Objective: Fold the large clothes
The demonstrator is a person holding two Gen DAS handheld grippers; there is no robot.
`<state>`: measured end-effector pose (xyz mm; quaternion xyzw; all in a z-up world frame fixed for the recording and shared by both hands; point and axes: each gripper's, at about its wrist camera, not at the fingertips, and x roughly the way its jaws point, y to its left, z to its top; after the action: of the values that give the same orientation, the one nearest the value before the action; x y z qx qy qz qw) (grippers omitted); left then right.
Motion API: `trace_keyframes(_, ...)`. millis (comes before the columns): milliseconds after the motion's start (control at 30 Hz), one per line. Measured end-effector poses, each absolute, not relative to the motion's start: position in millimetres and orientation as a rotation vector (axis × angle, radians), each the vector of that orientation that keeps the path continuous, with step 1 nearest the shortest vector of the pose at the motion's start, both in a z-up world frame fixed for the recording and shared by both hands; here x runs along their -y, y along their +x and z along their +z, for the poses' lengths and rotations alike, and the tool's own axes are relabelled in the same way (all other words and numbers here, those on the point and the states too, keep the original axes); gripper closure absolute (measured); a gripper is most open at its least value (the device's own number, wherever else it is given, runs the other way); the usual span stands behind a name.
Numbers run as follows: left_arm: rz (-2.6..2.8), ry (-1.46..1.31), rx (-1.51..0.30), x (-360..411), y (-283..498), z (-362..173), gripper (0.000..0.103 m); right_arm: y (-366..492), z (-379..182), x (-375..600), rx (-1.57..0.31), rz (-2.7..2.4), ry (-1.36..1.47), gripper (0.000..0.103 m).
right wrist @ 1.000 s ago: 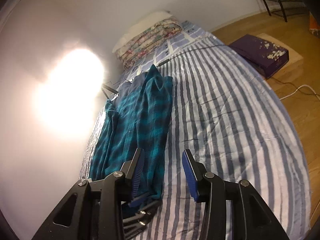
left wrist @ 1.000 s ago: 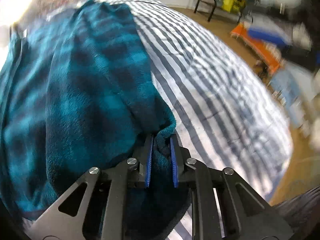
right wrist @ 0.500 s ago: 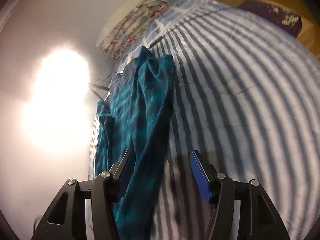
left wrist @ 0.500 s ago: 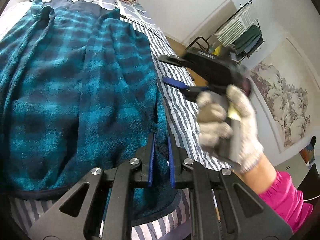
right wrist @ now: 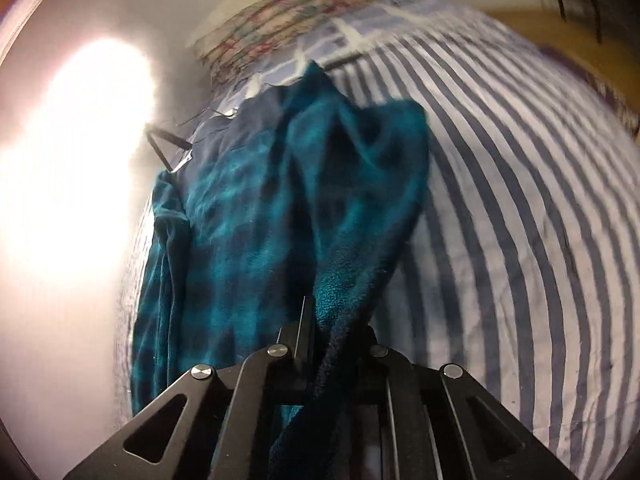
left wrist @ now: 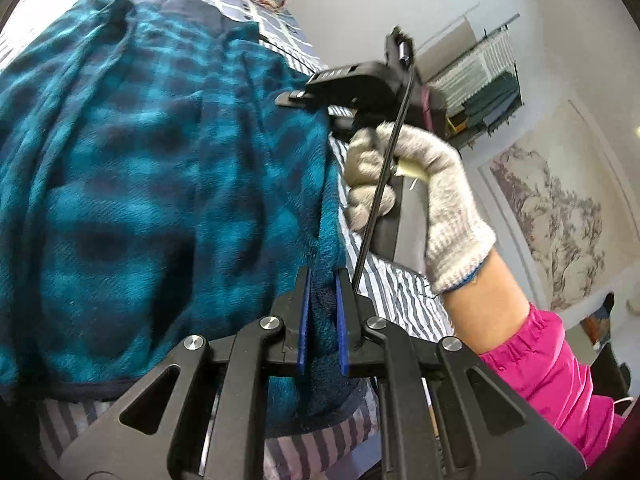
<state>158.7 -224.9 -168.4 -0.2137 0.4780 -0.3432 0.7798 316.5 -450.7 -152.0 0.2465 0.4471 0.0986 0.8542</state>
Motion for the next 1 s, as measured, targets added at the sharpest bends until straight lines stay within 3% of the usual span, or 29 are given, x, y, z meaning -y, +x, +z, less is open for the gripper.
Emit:
trace_keyframes(333, -0.599, -0.584, -1.029, 142, 155, -187, 0.094, 333, -110, 313, -0.895, 0.223, 0.112, 0.097)
trace_keyframes(533, -0.501, -0.630, -1.065, 100, 157, -213, 0.094, 349, -142, 217, -0.925, 0.268, -0.151, 0.097)
trace_keyframes(700, -0.488, -0.622, -1.068, 96, 158, -220, 0.094, 350, -168, 200, -0.938, 0.267, -0.262, 0.097)
trace_keyframes(933, -0.490, -0.585, -1.073, 103, 156, -227, 0.094, 344, -157, 227, -0.949, 0.387, -0.097, 0.078)
trace_keyframes(1000, -0.494, -0.579, -1.068, 103, 154, -227, 0.094, 339, -148, 241, -0.938, 0.443, -0.017, 0.078)
